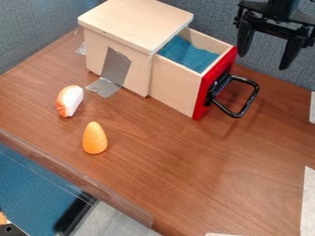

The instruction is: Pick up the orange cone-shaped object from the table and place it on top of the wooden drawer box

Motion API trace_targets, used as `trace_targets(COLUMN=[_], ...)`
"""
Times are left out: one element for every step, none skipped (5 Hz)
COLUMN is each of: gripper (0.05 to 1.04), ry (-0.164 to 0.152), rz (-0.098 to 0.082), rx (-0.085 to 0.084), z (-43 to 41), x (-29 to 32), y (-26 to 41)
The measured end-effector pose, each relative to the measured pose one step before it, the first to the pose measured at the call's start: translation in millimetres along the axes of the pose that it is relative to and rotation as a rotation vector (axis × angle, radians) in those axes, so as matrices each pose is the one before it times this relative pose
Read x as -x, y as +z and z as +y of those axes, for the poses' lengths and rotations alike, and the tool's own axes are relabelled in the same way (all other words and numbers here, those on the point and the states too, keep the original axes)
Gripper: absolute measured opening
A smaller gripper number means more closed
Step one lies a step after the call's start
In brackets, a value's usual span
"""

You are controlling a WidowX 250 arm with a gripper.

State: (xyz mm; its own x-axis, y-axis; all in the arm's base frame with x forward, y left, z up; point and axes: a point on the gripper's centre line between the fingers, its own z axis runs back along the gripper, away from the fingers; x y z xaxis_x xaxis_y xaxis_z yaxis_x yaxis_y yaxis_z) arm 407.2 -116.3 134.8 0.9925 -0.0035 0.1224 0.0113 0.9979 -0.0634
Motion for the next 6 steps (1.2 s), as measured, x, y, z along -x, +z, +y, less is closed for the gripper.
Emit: trace_targets(gripper=[1.0,1.001,1.001,1.0,1.0,1.0], ry=[0.0029,0.0286,0.0342,0.0383,0.03,-0.0107], rz=[0.0415,0.0452,-0.0239,-0.0266,0.0187,0.0034], rx=[-0.0112,-0.0186,0.0059,0.0188,0.0418,-0.0023], z=[1.56,13.33,23.79,25.72,23.13,21.72], x=[3.89,10.89,-2.34,11.17,13.22,14.84], y=[-16.58,-16.94,9.39,18.82,-10.32,-6.95])
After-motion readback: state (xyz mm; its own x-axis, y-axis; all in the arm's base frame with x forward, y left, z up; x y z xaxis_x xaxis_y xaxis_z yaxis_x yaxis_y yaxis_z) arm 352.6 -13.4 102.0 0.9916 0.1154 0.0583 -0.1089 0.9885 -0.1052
